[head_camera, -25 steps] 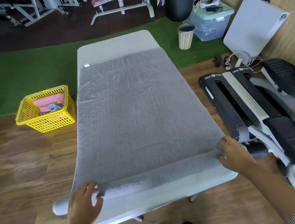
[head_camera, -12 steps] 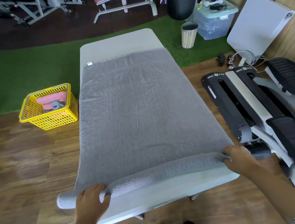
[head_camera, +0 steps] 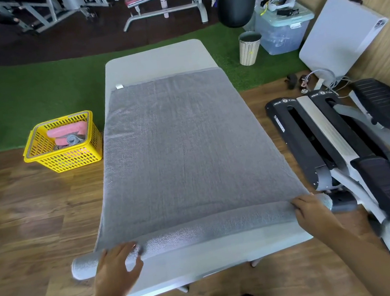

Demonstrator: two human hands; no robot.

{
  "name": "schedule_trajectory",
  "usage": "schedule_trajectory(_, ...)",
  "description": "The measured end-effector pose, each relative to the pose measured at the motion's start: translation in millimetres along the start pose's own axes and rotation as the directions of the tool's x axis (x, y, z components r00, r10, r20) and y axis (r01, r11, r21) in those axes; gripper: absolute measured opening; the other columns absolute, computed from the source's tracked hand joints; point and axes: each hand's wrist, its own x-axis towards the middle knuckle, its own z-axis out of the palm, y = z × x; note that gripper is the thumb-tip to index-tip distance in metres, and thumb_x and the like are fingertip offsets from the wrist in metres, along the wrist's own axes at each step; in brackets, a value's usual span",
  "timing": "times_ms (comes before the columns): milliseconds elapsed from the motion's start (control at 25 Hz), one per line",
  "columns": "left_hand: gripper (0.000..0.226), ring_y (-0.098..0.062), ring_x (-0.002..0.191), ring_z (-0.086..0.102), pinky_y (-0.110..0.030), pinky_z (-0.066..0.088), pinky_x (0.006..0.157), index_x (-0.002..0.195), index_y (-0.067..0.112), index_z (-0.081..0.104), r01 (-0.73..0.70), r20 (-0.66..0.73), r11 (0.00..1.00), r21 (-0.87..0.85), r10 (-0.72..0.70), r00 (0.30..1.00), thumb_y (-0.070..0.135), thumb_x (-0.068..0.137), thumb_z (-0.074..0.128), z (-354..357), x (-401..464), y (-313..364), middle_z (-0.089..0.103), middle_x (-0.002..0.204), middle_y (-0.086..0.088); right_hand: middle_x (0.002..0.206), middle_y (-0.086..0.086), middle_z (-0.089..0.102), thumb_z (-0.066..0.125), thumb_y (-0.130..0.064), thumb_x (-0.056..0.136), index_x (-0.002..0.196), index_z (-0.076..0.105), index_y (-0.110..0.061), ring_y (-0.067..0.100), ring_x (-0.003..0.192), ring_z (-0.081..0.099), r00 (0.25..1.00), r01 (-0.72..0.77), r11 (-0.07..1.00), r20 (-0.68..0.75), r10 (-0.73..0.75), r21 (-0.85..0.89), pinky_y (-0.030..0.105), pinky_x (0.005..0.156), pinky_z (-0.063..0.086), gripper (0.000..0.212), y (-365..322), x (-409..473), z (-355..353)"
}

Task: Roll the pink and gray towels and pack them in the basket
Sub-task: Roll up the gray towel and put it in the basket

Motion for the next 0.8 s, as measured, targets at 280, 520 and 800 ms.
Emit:
schedule_trajectory(280,0.038,-0.024,0.07,0.067,-0.044,0.05,0.084,0.087,0.011,0.074,-0.006,-0.036,1.0,-0.02,0.005,0.999,0.03,0.069,0.047,-2,-6,7,0.072,0.081,0.002,0.091,0.002,0.055,0.056,0.01,0.069,0.097,0.065,-0.003,0.023,0.091,0.049,0.994,-0.065,0.993,0.092,0.056,0.095,0.032,0.084,0.045,0.032,-7,-9,-13)
schedule_trajectory(520,0.037,-0.013,0.076,0.065,-0.033,0.056,0.067,0.093,0.02,0.072,-0.091,0.01,0.99,-0.107,0.093,0.996,0.035,0.071,0.047,-10,-2,-11,0.068,0.089,0.015,0.069,-0.003,0.056,0.051,0.0,0.066,0.072,0.062,-0.012,0.023,0.069,0.051,0.996,-0.036,0.997,0.081,0.041,-0.067,0.038,0.086,0.044,0.018,0,-6,-21)
schedule_trajectory(800,0.043,-0.016,0.094,0.06,-0.038,0.032,0.104,0.1,0.011,0.07,-0.074,-0.137,0.995,-0.065,0.065,0.988,0.046,0.081,0.055,2,-9,-30,0.068,0.1,0.001,0.106,0.012,0.062,0.06,0.009,0.072,0.104,0.065,-0.001,0.037,0.102,0.056,0.996,-0.084,0.996,-0.014,0.084,-0.027,0.041,0.079,0.051,0.033,-8,-13,-10)
